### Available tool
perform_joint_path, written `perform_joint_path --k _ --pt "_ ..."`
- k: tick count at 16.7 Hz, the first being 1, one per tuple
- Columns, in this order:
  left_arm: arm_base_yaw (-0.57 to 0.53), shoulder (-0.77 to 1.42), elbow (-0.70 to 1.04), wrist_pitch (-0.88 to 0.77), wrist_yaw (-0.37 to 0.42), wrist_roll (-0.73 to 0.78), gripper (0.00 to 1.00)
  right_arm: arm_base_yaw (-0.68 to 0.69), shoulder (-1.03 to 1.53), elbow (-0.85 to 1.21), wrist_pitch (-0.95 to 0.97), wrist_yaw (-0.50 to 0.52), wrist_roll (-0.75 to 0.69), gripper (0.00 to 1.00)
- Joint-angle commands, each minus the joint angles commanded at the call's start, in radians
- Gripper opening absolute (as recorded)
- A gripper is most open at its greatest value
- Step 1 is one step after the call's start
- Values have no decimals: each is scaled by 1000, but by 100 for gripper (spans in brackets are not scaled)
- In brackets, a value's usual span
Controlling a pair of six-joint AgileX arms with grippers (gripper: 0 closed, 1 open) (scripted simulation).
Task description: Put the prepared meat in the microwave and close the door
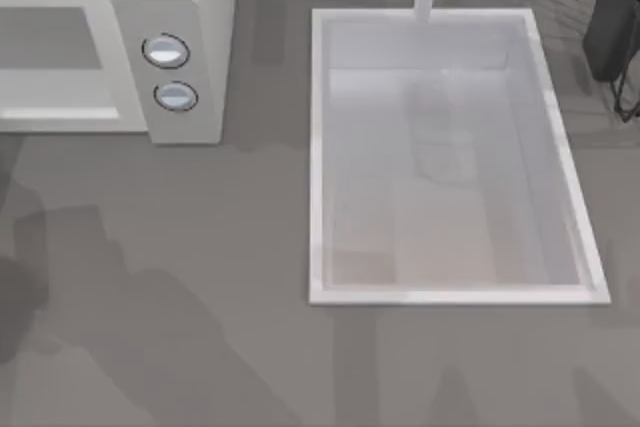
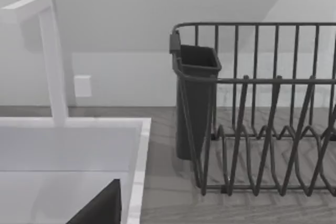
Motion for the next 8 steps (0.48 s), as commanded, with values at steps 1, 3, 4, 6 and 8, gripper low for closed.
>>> perform_joint_path --k 1,3,4,6,8 --pt "2 -20 14 -32 -6 8 0 0 0 0 0 0 0 100" --pt "3 -60 54 -109 -9 20 0 0 0 0 0 0 0 100" --pt "2 -76 80 -147 -6 22 0 0 0 0 0 0 0 100" --pt "0 -97 135 -217 8 14 0 0 0 0 0 0 0 100" --pt "-2 -106 186 -272 17 -5 0 0 0 0 0 0 0 100"
